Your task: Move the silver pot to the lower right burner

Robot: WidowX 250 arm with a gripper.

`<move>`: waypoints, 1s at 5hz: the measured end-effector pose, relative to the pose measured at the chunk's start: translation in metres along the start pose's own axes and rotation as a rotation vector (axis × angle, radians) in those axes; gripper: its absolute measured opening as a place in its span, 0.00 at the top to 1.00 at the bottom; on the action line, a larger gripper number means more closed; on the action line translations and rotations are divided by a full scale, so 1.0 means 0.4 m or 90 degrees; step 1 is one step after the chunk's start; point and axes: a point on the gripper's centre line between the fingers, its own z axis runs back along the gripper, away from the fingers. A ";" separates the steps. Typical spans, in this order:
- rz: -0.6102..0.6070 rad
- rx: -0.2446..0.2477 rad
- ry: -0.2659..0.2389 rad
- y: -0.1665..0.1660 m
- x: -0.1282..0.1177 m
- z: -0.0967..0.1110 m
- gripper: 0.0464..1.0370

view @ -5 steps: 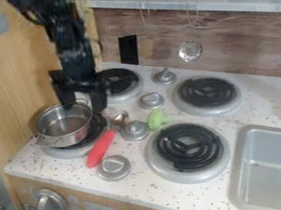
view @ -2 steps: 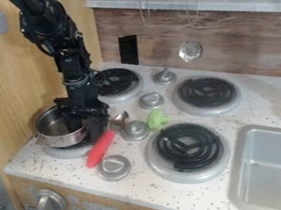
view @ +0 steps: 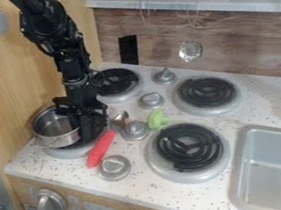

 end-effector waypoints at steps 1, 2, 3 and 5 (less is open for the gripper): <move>-0.043 0.014 -0.020 -0.058 0.011 0.048 0.98; -0.136 0.011 -0.052 -0.204 0.027 0.097 0.99; -0.227 -0.004 -0.051 -0.325 0.022 0.095 0.99; -0.339 -0.035 -0.040 -0.495 0.015 0.059 0.99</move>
